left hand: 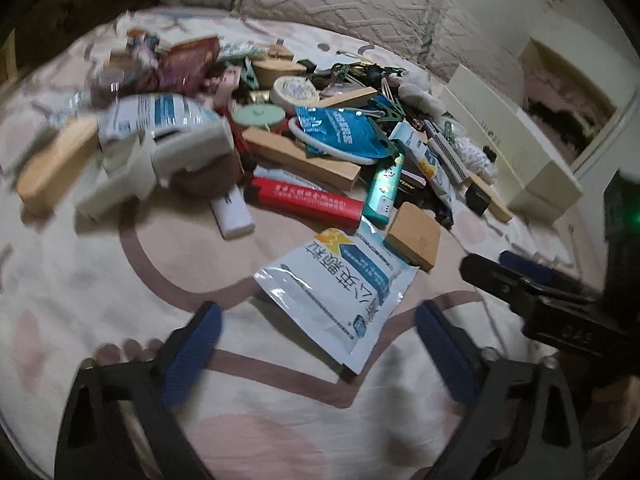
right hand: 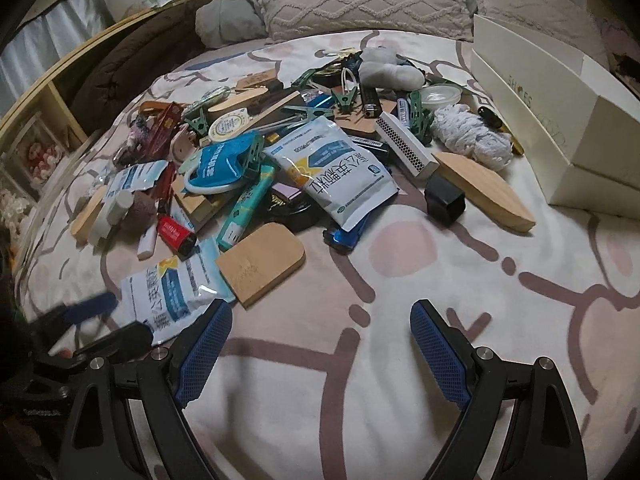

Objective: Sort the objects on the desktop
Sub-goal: 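Grasp the square bamboo pad with the right gripper while the left tool approaches a white sachet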

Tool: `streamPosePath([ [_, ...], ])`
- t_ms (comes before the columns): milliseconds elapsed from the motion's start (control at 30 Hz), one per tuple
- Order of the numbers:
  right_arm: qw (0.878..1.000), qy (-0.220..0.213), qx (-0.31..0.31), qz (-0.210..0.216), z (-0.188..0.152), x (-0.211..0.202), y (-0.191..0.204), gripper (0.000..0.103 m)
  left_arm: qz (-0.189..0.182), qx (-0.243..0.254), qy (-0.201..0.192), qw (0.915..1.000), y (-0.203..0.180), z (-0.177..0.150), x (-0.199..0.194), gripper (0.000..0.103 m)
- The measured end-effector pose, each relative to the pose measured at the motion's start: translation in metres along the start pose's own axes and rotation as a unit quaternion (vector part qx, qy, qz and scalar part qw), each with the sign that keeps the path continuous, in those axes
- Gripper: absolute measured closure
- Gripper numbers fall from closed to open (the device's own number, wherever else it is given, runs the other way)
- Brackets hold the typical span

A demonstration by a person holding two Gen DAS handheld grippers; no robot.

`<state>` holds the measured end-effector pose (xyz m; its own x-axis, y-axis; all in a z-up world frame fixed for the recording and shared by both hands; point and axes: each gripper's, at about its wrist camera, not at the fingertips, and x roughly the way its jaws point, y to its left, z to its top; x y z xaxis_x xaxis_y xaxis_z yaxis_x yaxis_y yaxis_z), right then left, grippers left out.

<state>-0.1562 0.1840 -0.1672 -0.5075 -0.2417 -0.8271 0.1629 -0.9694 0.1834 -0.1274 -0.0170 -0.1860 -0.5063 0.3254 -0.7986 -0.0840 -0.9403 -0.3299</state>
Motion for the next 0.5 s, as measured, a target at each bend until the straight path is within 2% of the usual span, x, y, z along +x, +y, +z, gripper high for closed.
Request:
streamPosePath([
  [67,1.0,-0.016,0.015,0.008,0.001,-0.001,-0.003,0.01,-0.002,-0.003,-0.003,1.0,-0.001,0.0,0.0,0.015],
  [100,1.0,-0.022,0.018,0.01,0.001,-0.001,-0.004,0.0,-0.004,-0.006,-0.004,1.0,-0.001,0.001,0.0,0.019],
  [233,1.0,-0.016,0.011,0.016,0.007,0.008,0.0,0.0,-0.021,-0.029,-0.007,0.9993,0.002,0.002,0.001,0.028],
  [333,1.0,-0.016,0.007,0.016,0.005,0.011,0.002,0.0,-0.032,-0.042,-0.005,0.9986,0.002,0.003,0.002,0.042],
  [400,1.0,-0.013,0.005,0.013,0.003,0.012,0.001,0.0,-0.039,-0.049,-0.004,0.998,0.003,0.003,0.002,0.06],
  [500,1.0,-0.004,0.007,0.008,-0.002,0.014,-0.001,0.0,-0.052,-0.066,0.001,0.9965,0.009,0.001,0.001,0.075],
])
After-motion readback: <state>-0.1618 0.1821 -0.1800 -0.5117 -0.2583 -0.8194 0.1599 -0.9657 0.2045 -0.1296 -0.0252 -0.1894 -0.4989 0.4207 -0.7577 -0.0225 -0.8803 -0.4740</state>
